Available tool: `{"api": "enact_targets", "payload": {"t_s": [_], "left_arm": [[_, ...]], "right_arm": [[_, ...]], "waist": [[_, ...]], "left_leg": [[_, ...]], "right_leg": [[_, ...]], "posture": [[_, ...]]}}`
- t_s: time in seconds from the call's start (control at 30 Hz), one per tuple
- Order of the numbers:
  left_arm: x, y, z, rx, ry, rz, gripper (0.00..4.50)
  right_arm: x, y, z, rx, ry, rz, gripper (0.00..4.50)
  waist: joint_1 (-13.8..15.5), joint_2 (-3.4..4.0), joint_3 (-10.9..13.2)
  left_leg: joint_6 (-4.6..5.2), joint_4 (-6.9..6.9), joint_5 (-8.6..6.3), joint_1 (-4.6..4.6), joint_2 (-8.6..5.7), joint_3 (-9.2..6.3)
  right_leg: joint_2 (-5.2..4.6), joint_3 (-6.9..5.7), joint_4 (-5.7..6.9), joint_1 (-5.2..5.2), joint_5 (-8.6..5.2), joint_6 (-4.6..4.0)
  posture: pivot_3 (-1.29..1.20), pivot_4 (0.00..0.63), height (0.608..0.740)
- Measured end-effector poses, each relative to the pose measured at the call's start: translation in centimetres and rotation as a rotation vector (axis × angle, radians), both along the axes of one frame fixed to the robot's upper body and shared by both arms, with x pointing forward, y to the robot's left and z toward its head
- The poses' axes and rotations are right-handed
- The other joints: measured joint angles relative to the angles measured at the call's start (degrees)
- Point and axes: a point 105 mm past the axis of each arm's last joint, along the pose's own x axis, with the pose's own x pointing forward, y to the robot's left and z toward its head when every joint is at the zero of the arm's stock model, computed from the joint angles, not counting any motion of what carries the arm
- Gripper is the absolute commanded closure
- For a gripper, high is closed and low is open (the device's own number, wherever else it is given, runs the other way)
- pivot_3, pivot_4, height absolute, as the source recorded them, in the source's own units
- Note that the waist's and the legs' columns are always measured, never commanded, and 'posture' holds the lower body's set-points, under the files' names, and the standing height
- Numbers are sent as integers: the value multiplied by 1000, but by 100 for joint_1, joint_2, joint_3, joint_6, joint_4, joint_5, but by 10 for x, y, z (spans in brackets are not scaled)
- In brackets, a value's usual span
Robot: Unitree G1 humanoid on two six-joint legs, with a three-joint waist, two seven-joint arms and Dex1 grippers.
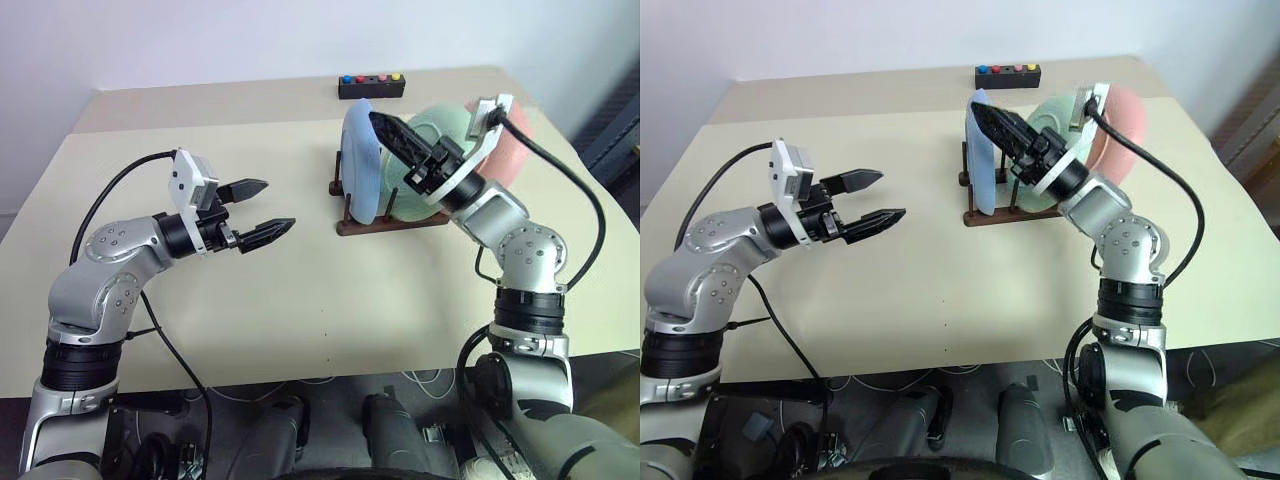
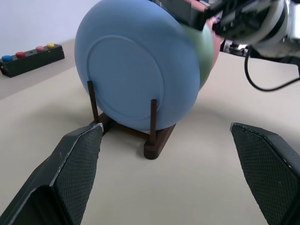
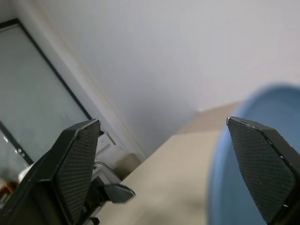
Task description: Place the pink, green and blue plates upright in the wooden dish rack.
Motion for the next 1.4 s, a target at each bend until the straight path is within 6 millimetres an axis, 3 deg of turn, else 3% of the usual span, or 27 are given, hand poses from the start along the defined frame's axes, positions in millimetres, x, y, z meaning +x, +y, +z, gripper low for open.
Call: {"api": "enact_targets", "payload": {"t_s": [0.27, 0.47, 0.53, 0.63, 0.73, 0.8, 0.97, 1.4], "left_arm": [[0, -1, 1, -4, -2, -4, 0], [0, -1, 1, -7, -2, -3, 0], [0, -3, 2, -9, -4, -11, 0], [-1, -6, 3, -13, -1, -40, 0], [-4, -9, 2, -19, 25, -77, 0], [-5, -12, 2, -22, 35, -102, 0], [-9, -19, -4, -9, 80, -167, 0], [-8, -25, 0, -13, 81, -209, 0]], "right_arm": [[-5, -9, 34, -37, -119, -59, 44], [12, -68, 51, -87, -212, -374, 44], [13, -87, 50, -132, -234, -456, 579], [0, -114, 31, -274, -236, -505, 1861], [-20, -125, -10, -445, -178, -463, 3401], [-31, -131, -21, -495, -156, -453, 4398], [-53, -145, -43, -699, -170, -474, 4460], [-32, -142, -97, -886, -124, -532, 4460]], "waist": [[12, 0, 0], [27, -1, 0], [26, -1, 0], [56, -2, 0], [48, -2, 1], [2, 0, 2], [21, -1, 1], [39, -2, 2]], "left_leg": [[0, 0, 0, 0, 0, 0], [1, 2, 0, 0, -1, 4], [0, -1, 0, 0, 0, 4], [2, -4, -1, -1, 0, 2], [7, 0, -4, -2, 0, 7], [7, 1, -4, 1, 2, 14], [7, 5, -5, 5, 8, 19], [6, 7, -4, 5, 10, 19]], "right_leg": [[0, 0, -2, 1, 0, 0], [-1, 0, -5, 4, 0, 0], [-1, 0, -5, 2, 0, 0], [-1, -2, -12, 6, -1, 0], [-4, 0, -12, 7, -1, 2], [-3, 6, -9, 6, -1, 1], [2, 6, -12, 13, -1, 1], [2, 6, -12, 12, -1, 1]], "posture": [[0, 150, 740], [0, 150, 740], [0, 150, 740], [0, 150, 740], [0, 150, 740], [0, 150, 740], [0, 150, 740], [0, 150, 740]]}}
